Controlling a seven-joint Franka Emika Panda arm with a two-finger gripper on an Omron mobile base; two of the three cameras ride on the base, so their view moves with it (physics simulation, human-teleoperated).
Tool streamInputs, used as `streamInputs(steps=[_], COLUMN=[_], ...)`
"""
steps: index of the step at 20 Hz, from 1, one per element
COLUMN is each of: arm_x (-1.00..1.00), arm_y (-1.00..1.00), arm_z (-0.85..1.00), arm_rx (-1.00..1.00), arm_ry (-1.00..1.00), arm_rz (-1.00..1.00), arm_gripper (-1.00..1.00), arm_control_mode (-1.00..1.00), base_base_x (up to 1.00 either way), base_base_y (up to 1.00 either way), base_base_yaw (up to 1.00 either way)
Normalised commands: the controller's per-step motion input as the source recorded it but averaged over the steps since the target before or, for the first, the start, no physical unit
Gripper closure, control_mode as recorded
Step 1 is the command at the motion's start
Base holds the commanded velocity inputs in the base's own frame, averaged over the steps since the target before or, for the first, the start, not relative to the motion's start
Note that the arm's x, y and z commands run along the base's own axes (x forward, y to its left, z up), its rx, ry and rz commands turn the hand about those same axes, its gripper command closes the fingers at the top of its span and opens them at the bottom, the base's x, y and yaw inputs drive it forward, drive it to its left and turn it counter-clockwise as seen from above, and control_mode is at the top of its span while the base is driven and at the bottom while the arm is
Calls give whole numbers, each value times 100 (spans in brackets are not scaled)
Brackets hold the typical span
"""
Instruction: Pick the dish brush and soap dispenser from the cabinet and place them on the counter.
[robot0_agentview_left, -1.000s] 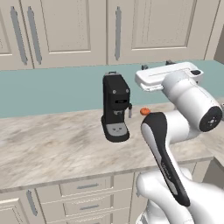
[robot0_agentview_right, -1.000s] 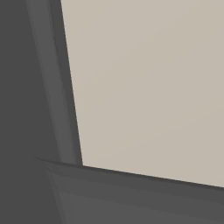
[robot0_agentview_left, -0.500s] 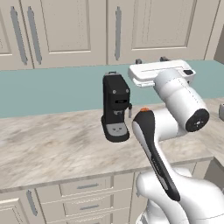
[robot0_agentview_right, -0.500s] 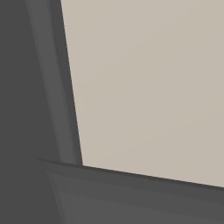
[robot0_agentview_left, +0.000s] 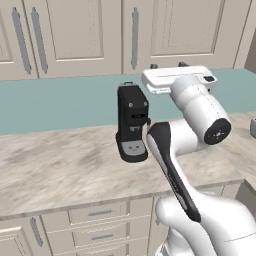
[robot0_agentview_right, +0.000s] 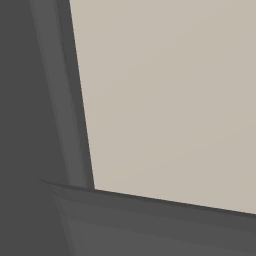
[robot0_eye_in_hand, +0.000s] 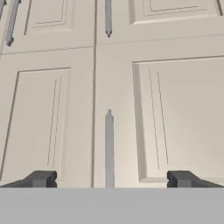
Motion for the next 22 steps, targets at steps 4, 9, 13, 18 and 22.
streamInputs(steps=[4, 9, 13, 18, 22], arm_x=[43, 47, 34, 38, 42], arm_y=[0, 4, 4, 9, 6], arm_z=[0, -1, 0, 0, 0], arm_rx=[0, 0, -1, -1, 0], arm_ry=[0, 0, -8, -7, -2], arm_rz=[0, 0, 0, 0, 0], arm_gripper=[-100, -100, -100, -100, -100], arm_control_mode=[-100, -100, -100, -100, -100], base_base_x=[0, 0, 0, 0, 0], base_base_y=[0, 0, 0, 0, 0], base_base_yaw=[0, 0, 0, 0, 0])
